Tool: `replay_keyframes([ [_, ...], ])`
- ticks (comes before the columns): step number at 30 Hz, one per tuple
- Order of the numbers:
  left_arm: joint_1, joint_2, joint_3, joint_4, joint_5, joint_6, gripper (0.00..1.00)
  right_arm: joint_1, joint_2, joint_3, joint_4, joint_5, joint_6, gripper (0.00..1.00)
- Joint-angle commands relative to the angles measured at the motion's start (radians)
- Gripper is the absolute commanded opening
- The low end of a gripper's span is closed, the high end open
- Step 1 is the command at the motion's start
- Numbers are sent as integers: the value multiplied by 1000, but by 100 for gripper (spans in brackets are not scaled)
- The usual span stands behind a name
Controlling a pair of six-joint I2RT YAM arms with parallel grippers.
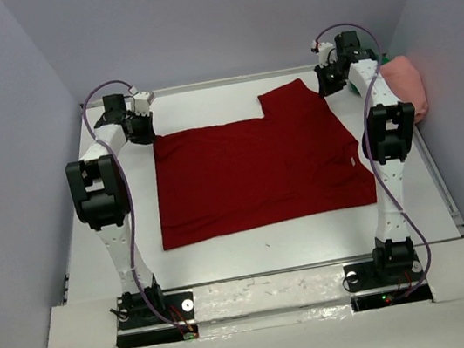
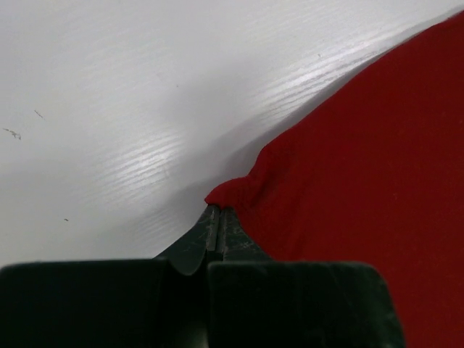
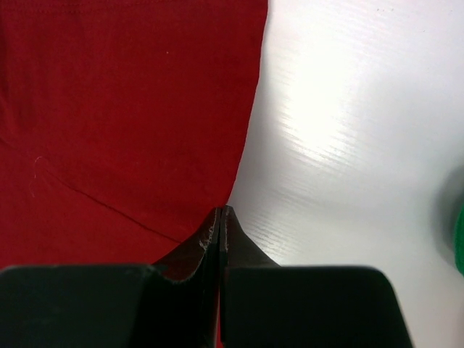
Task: Fold and stack the t-shirts
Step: Fold the other side of the tshirt into a rectangle
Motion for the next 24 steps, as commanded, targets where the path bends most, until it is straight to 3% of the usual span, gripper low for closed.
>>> replay_keyframes([
  [1,0,-100,-20,-14,3,26,0,6,-83,-31,36,8,-23,0],
  [24,36,-181,-98,-21,37,45,0,6,-185,-154,36,68,-75,0],
])
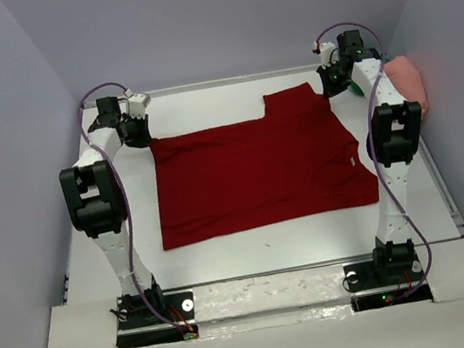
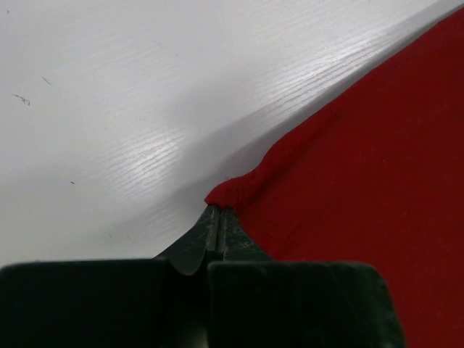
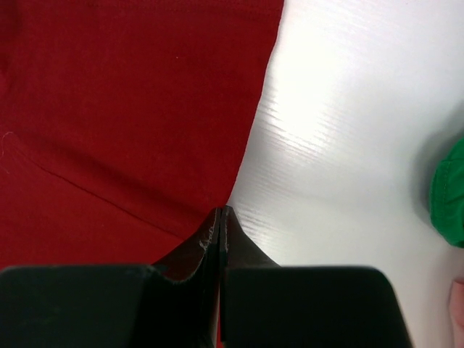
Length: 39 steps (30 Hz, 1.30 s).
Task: Fold and stack the t-shirts
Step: Fold the other side of the tshirt into a rectangle
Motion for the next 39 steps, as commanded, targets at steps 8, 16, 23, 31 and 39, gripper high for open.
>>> replay_keyframes([
  [8,13,-106,-20,-13,49,11,0,6,-108,-57,31,24,-29,0],
  [16,16,-145,-65,-20,57,34,0,6,-162,-125,31,27,-40,0],
  [23,25,-182,-133,-17,68,52,0,6,-208,-178,31,31,-47,0],
  [31,31,-232,-196,-28,82,73,0,6,-283,-270,31,31,-61,0],
  [39,33,-278,-243,-40,92,96,0,6,-343,-372,31,44,-86,0],
])
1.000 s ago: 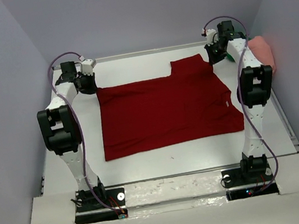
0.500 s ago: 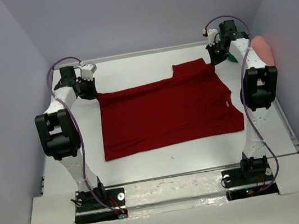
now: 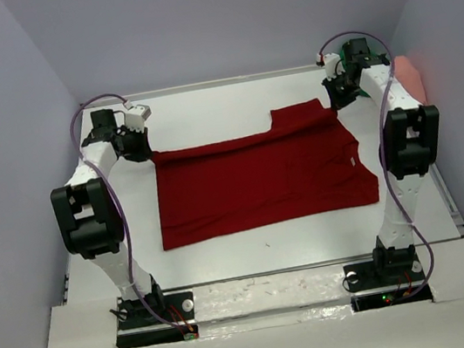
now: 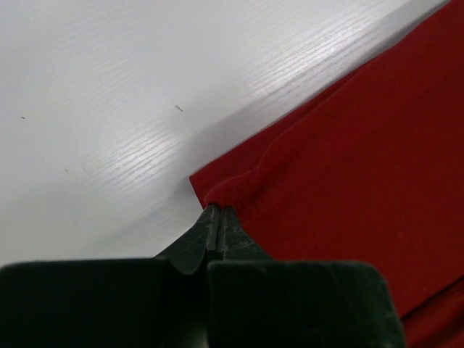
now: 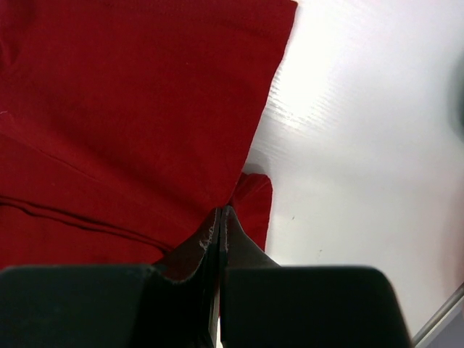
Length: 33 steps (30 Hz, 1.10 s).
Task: Fold and stack the t-shirts
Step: Fold the other side of the tshirt into a rectangle
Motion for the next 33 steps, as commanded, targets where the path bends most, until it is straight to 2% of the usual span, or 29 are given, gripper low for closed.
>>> replay_keyframes([
  [1,9,-83,-33,-7,24,26,0,6,-84,-37,22,18,-25,0],
  [25,15,-150,-191,25,5,60,0,6,-184,-291,38,15,-73,0],
  [33,15,-147,-225,52,-1,57,0,6,-165,-315,45,18,-74,0],
])
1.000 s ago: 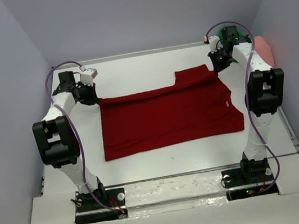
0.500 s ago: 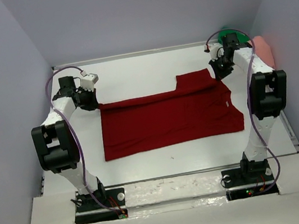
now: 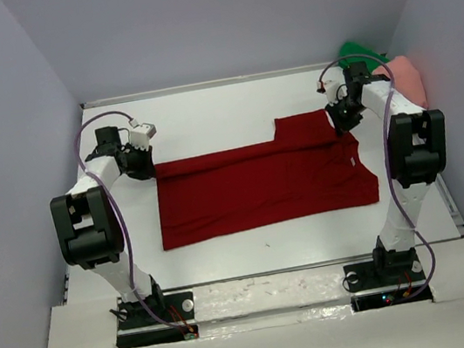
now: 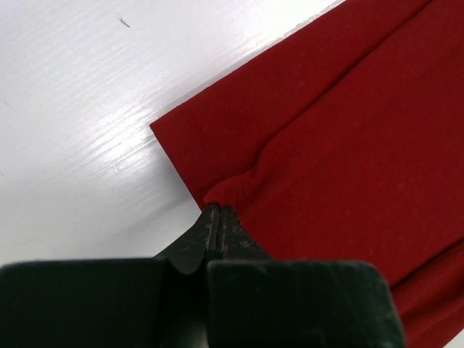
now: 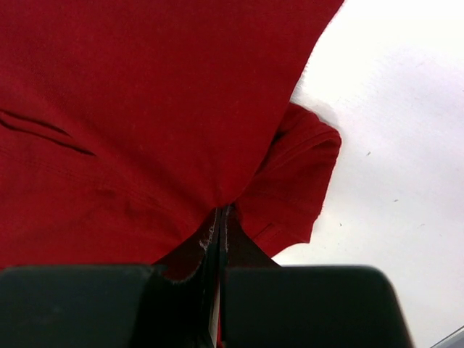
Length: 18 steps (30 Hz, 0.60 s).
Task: Fold and stack the t-shirts
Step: Fold the other side of the tshirt into a rectangle
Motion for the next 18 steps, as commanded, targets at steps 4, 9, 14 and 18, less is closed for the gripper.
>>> replay_keyframes([
  [4,9,-54,-46,40,-4,13,0,6,-30,-18,41,9,-16,0],
  [9,9,-67,-46,40,-4,10,0,6,-39,-26,42,15,-16,0],
  [14,9,-83,-29,30,-10,10,0,-3,-57,-15,41,28,-17,0],
  [18,9,-94,-25,23,-18,15,0,-3,-72,-18,35,32,-22,0],
])
